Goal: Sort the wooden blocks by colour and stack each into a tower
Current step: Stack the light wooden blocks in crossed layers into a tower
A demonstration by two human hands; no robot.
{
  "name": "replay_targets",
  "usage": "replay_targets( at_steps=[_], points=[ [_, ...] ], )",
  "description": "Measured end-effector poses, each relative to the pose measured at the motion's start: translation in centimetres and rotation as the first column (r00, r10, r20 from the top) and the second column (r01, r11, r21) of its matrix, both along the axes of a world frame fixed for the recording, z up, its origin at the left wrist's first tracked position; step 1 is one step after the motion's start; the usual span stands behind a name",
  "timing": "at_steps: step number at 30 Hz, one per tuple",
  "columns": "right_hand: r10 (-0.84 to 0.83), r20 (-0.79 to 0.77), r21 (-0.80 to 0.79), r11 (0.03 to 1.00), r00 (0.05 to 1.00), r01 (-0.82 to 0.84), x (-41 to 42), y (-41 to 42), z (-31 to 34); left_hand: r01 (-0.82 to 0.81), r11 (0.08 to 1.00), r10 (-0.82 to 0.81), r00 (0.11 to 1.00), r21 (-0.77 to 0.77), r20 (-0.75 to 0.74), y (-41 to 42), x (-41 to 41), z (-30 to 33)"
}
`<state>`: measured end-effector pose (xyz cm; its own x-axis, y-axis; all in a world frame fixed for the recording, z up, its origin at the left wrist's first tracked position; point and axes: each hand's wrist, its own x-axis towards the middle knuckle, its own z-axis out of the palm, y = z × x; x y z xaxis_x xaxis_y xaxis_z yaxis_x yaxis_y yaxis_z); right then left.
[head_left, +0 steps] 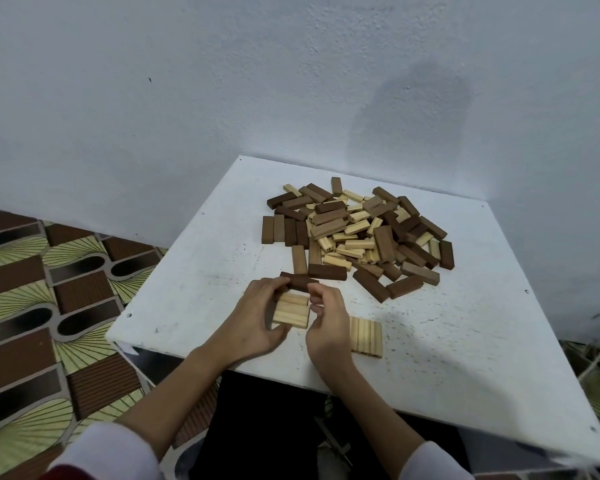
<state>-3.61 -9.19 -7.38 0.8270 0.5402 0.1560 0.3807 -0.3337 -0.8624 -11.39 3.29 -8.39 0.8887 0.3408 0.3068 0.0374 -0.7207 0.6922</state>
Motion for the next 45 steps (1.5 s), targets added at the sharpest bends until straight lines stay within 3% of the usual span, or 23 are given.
replay_targets(
  at_steps=[6, 45],
  points=[
    [-0.034, 0.063, 0.051, 0.998, 0.997, 0.031, -0.3, -0.2, -0.38, -0.02, 1.0, 0.02, 1.0, -0.019, 0.019, -0.09, 0.12, -0.02],
    [-0.01, 0.054, 0.012, 1.0, 0.999, 0.009, -0.1, 0.1, -0.69, -0.048, 0.996, 0.046, 0.999, -0.076, -0.026, -0.06, 0.13, -0.13]
  ],
)
